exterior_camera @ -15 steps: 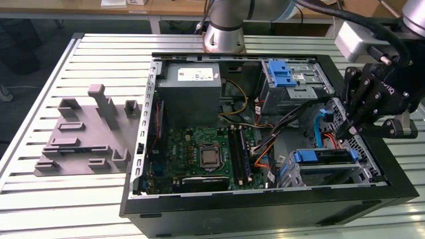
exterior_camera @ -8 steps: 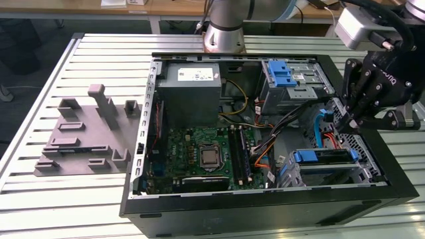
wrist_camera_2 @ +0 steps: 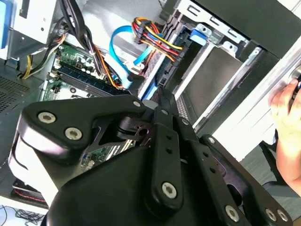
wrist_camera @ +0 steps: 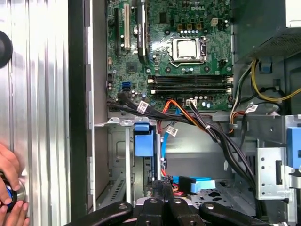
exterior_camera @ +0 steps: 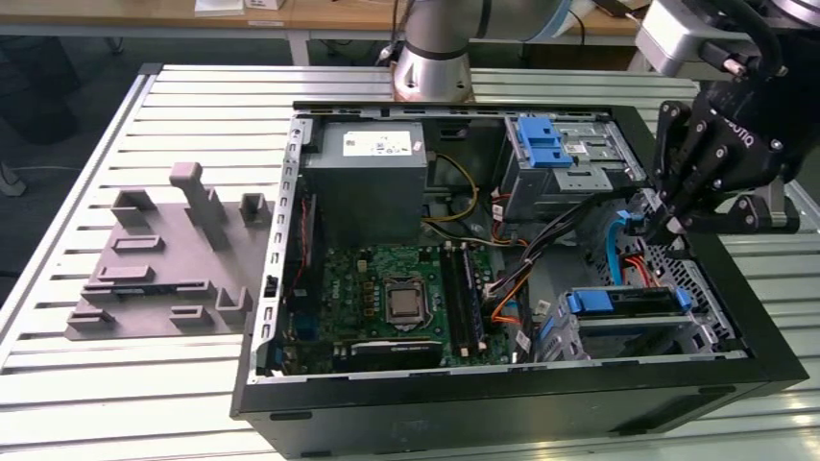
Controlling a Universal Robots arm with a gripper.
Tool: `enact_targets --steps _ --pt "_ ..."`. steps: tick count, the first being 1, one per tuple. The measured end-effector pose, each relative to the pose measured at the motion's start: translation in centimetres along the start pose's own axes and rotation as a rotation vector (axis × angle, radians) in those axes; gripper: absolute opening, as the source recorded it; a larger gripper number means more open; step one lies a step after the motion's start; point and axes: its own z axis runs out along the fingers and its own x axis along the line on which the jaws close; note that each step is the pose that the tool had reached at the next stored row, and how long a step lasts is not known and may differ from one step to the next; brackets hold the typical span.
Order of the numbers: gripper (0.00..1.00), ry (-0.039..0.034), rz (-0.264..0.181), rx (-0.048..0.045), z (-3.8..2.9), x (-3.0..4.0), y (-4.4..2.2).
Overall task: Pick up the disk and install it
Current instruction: 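Insert the second disk wire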
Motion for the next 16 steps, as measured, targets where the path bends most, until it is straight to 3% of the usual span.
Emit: enact_targets --steps 6,13,16 --pt "0.11 0.0033 0.0 0.0004 -0.05 -1.36 0.33" --pt "0.11 0.0315 0.001 0.0024 -0.26 -2.42 0.48" --pt "0.11 0.037 0.001 0.0027 -0.26 -2.56 0.51"
